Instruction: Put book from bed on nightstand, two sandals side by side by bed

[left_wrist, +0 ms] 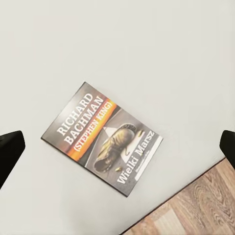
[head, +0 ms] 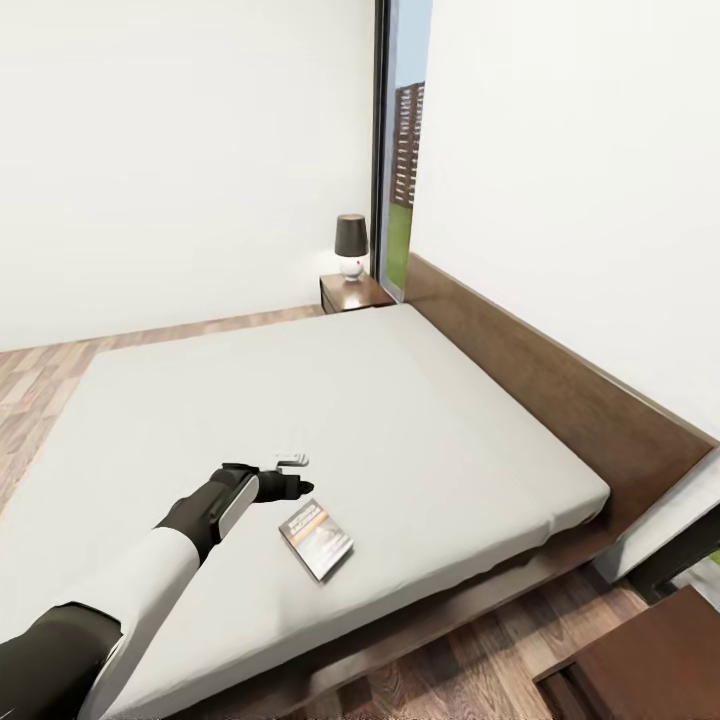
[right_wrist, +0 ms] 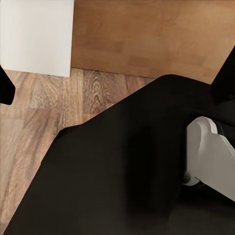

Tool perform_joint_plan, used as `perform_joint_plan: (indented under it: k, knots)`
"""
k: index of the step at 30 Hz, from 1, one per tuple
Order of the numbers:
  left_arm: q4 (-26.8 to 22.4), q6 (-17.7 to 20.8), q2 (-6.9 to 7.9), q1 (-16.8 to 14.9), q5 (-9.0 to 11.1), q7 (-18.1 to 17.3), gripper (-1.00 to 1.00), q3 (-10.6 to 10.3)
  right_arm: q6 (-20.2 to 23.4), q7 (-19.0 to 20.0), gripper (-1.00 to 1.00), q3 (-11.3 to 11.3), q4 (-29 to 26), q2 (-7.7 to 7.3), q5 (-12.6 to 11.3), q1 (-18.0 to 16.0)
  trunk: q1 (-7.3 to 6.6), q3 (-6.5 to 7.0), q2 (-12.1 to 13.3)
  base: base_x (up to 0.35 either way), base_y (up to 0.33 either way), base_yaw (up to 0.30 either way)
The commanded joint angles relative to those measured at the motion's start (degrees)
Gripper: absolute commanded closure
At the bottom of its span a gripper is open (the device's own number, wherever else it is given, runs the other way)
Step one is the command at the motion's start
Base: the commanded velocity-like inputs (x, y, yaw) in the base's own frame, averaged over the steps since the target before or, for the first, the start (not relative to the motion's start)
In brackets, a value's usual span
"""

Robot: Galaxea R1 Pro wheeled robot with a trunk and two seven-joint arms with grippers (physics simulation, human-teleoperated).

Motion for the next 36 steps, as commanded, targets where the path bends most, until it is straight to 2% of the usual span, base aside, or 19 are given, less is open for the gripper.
perform_joint_plan:
  k: [1, 7, 14, 24, 36]
  knots:
    - [-0.08, 0.18, 0.07, -0.04, 0.03, -0.09, -1.0, -0.27, 0.06, 0.18, -1.0, 0.4, 0.05, 0.0, 0.06, -0.06, 0.23, -0.34, -0.46, 0.0, 0.0, 0.0]
    - [-0.04, 0.18, 0.07, -0.04, 0.03, -0.09, -1.0, -0.26, 0.07, 0.18, -1.0, 0.4, 0.05, 0.01, 0.06, -0.06, 1.55, -1.98, -2.87, 0.0, 0.0, 0.0]
    - [-0.24, 0.18, 0.05, -0.04, 0.03, -0.15, -1.0, -0.28, 0.06, 0.18, -1.0, 0.4, 0.05, -0.02, 0.03, -0.06, 1.55, -2.6, -2.87, 0.0, 0.0, 0.0]
    - [-0.43, 0.18, -0.01, -0.04, 0.03, -0.1, -1.0, -0.34, 0.05, 0.18, -1.0, 0.39, 0.05, -0.04, 0.0, -0.06, 1.55, -2.87, -2.87, 0.003, 0.001, 0.0]
    - [-0.47, 0.18, -0.02, -0.04, 0.03, -0.03, -1.0, -0.35, 0.05, 0.18, -1.0, 0.4, 0.05, -0.02, -0.01, -0.06, 1.55, -2.91, -2.87, 0.102, 0.047, 0.0]
